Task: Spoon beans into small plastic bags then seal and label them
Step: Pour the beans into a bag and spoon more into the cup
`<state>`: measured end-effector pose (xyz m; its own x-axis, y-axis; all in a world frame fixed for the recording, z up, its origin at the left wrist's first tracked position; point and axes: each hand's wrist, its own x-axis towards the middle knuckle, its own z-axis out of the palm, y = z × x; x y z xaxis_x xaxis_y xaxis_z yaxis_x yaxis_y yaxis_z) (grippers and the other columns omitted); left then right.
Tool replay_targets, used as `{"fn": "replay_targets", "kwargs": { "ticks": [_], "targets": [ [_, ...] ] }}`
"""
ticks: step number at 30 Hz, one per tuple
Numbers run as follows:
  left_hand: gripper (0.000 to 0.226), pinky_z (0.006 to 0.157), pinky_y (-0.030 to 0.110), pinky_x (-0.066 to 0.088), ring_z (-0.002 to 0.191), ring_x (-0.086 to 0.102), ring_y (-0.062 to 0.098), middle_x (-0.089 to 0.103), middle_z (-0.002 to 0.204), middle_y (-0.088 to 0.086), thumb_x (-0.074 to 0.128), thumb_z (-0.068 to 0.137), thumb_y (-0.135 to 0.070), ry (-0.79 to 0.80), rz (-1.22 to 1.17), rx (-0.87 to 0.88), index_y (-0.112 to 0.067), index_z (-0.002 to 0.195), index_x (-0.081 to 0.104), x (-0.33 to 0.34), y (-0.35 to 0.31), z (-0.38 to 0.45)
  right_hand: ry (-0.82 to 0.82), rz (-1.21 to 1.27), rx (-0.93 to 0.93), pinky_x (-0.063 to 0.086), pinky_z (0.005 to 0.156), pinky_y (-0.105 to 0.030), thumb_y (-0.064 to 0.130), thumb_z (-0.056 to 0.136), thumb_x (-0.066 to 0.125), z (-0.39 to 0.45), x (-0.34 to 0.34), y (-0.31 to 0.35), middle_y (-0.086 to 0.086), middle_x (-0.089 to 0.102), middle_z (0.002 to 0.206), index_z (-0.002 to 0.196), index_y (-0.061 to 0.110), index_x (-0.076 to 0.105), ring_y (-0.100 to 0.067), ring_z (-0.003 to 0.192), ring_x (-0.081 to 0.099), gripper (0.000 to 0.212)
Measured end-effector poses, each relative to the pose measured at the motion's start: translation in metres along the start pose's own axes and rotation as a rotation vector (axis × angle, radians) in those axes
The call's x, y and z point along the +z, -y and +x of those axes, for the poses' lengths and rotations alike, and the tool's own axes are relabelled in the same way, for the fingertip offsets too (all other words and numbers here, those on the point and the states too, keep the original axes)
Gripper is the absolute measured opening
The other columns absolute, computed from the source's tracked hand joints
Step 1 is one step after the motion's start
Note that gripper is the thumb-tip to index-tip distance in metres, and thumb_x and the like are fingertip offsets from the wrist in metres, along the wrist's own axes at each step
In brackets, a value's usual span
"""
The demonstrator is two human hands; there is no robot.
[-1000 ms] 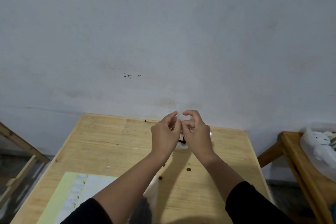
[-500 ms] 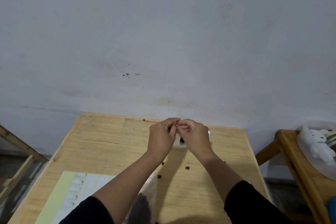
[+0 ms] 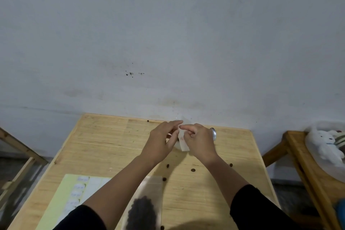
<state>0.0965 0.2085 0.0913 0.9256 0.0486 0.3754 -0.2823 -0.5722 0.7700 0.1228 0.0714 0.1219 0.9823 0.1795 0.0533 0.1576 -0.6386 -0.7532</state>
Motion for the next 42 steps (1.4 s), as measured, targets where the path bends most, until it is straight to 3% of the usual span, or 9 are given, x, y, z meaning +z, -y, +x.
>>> {"fn": "replay_targets", "kwargs": {
  "ticks": [4, 8, 12, 18, 22, 25, 29, 33, 42],
  "targets": [
    [0.08, 0.102, 0.007, 0.027, 0.13, 0.033, -0.004, 0.035, 0.14, -0.019, 0.068, 0.076, -0.024, 0.213, -0.055, -0.005, -0.026, 0.144, 0.026, -0.009, 0.01, -0.009, 0.05, 0.026, -0.015, 0.033, 0.071, 0.001, 0.001, 0.087, 0.051, -0.001, 0.003, -0.003, 0.011, 0.056, 0.078, 0.107, 0.017, 0.071, -0.004, 0.075, 0.054, 0.032],
    [0.123, 0.107, 0.004, 0.007, 0.138, -0.001, -0.01, 0.001, 0.151, -0.02, 0.079, 0.061, -0.037, 0.379, 0.039, 0.006, -0.028, 0.146, -0.009, -0.003, 0.014, -0.008, 0.128, 0.074, -0.025, 0.045, 0.072, -0.008, 0.003, 0.086, 0.055, -0.004, 0.008, -0.003, 0.003, 0.068, 0.093, 0.106, 0.019, 0.071, -0.012, 0.086, 0.063, 0.03],
    [0.114, 0.101, 0.002, 0.018, 0.127, 0.022, -0.01, 0.027, 0.137, -0.008, 0.082, 0.062, -0.022, 0.266, 0.043, 0.022, -0.011, 0.148, 0.007, 0.008, 0.024, -0.008, 0.195, 0.099, -0.003, 0.045, 0.071, -0.004, 0.003, 0.087, 0.054, -0.003, 0.007, -0.006, 0.0, 0.068, 0.103, 0.107, 0.017, 0.071, -0.005, 0.081, 0.062, 0.029],
    [0.082, 0.093, 0.003, 0.028, 0.114, 0.044, 0.012, 0.043, 0.121, -0.006, 0.078, 0.06, -0.019, 0.139, 0.033, -0.059, -0.015, 0.133, 0.04, 0.015, 0.033, -0.003, 0.107, 0.048, 0.025, 0.038, 0.059, 0.0, 0.001, 0.087, 0.051, 0.003, 0.014, -0.021, -0.004, 0.068, 0.103, 0.108, 0.013, 0.07, 0.022, 0.061, 0.05, 0.031],
    [0.076, 0.092, 0.004, 0.031, 0.11, 0.045, 0.009, 0.044, 0.117, -0.011, 0.079, 0.058, -0.022, 0.1, 0.036, -0.077, -0.014, 0.125, 0.045, 0.02, 0.034, -0.002, 0.081, 0.025, -0.014, 0.041, 0.062, -0.003, 0.003, 0.088, 0.052, 0.009, 0.018, -0.025, 0.0, 0.067, 0.1, 0.106, 0.014, 0.071, 0.003, 0.064, 0.057, 0.029],
    [0.079, 0.091, 0.002, 0.03, 0.105, 0.042, -0.004, 0.044, 0.115, -0.01, 0.081, 0.055, -0.031, 0.065, 0.069, -0.087, -0.013, 0.123, 0.047, 0.019, 0.038, -0.001, 0.019, 0.231, -0.024, 0.052, 0.07, -0.015, 0.004, 0.088, 0.058, 0.009, 0.017, -0.043, -0.002, 0.071, 0.094, 0.101, 0.013, 0.072, -0.011, 0.079, 0.067, 0.022],
    [0.081, 0.087, -0.001, 0.03, 0.108, 0.039, -0.013, 0.041, 0.114, -0.02, 0.078, 0.051, -0.043, 0.025, 0.066, -0.17, -0.03, 0.121, 0.041, 0.015, 0.045, -0.004, -0.236, 0.009, 0.264, 0.037, 0.072, -0.009, 0.008, 0.086, 0.058, 0.011, 0.015, -0.102, -0.007, 0.07, 0.098, 0.104, 0.008, 0.07, -0.02, 0.09, 0.065, 0.021],
    [0.085, 0.091, 0.004, 0.034, 0.107, 0.043, -0.007, 0.044, 0.117, -0.013, 0.078, 0.05, -0.05, 0.0, 0.074, -0.222, -0.022, 0.123, 0.043, 0.023, 0.052, -0.009, -0.147, -0.177, 0.449, 0.035, 0.073, -0.025, 0.01, 0.087, 0.06, 0.003, 0.019, -0.146, -0.013, 0.062, 0.098, 0.105, 0.003, 0.064, -0.027, 0.093, 0.057, 0.02],
    [0.09, 0.093, 0.002, 0.032, 0.111, 0.041, -0.008, 0.041, 0.12, -0.012, 0.083, 0.05, -0.047, -0.027, 0.044, -0.278, -0.019, 0.125, 0.043, 0.032, 0.06, -0.011, -0.175, -0.139, 0.653, 0.038, 0.076, -0.025, 0.006, 0.086, 0.058, 0.011, 0.032, -0.155, -0.015, 0.065, 0.108, 0.114, 0.001, 0.06, -0.029, 0.103, 0.059, 0.028]
  ]
}}
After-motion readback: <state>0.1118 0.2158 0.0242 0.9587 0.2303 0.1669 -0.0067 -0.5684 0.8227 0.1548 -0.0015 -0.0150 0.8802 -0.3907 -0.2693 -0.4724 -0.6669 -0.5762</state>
